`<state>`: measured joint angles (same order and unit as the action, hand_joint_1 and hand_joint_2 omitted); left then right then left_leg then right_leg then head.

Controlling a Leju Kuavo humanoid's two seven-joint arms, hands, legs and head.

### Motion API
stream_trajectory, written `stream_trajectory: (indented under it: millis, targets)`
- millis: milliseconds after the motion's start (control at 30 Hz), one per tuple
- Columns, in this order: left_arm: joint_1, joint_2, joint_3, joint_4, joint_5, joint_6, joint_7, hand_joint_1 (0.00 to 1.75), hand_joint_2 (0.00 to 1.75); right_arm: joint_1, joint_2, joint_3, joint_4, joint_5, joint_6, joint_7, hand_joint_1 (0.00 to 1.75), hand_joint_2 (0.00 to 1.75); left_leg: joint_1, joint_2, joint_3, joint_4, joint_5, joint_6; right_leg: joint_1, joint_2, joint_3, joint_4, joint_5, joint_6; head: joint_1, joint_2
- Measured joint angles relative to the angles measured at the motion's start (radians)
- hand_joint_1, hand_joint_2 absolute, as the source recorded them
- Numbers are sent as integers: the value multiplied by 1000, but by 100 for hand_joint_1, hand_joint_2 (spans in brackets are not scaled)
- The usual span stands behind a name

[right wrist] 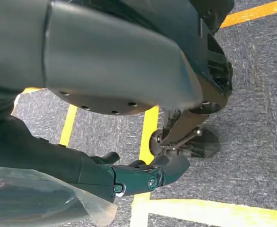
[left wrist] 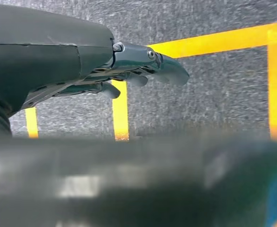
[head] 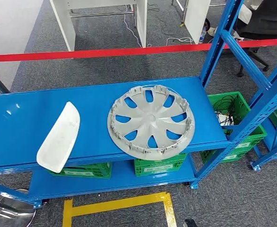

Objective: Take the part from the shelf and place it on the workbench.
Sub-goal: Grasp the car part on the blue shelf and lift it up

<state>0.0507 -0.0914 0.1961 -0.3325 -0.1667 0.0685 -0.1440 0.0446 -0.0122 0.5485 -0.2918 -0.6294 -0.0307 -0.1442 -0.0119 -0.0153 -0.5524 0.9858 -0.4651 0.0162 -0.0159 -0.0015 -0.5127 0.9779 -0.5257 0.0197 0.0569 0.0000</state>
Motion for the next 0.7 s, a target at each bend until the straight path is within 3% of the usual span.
stream_trajectory:
  millis: [300, 700]
  targets:
    - [-23, -14, -24, -9, -86, 4, -20, 0, 0, -21, -7, 128, 22, -132, -1, -21, 0, 0, 0, 0, 0, 0, 0, 0, 0, 1, 0, 0, 0, 0, 0, 0]
    - [-39, 9, -249, -194, -219, 22, -9, 0, 0, -56, -20, 321, 59, -318, 7, -52, 0, 0, 0, 1, 0, 1, 0, 0, 0, 1, 1, 0, 0, 0, 0, 0]
